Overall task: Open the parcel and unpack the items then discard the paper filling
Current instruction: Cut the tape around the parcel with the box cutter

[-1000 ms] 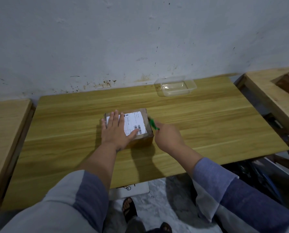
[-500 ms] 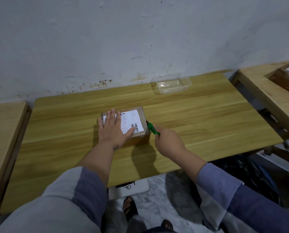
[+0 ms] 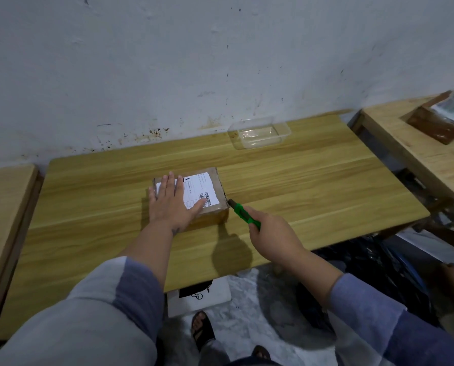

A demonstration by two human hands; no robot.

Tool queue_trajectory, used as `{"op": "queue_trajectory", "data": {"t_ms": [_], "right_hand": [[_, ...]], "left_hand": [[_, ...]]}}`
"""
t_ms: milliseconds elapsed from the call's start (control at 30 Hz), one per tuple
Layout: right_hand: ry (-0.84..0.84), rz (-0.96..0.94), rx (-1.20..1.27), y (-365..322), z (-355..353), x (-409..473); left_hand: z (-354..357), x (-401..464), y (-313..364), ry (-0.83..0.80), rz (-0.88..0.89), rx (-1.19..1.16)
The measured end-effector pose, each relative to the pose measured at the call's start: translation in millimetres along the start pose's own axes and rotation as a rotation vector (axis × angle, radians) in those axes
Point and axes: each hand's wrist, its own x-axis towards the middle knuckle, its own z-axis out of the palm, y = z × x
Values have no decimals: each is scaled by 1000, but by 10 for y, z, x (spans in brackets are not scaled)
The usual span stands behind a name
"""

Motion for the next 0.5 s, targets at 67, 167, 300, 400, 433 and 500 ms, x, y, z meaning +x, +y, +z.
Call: {"op": "queue_trajectory", "data": {"t_ms": [67,167,300,400,433,500], "right_hand": [[-21,32,66,53,-30,8],[-9,85,202,118,-69,55],[12,119,343,85,-17,126],[3,148,368,13,124,185],[-5,152,389,-6,178,205],[-5,172,426,-64,263,240]], "left_hand": [[-3,-4,1,3,-1,-9],[1,-8,-2,14,2,-24],[0,-3,-13,17,12,-48],[-36,-12,-48,5,39,-101],[-51,-19,-73,6,58,-122],[-83,-27,-148,3,107,-138]]}}
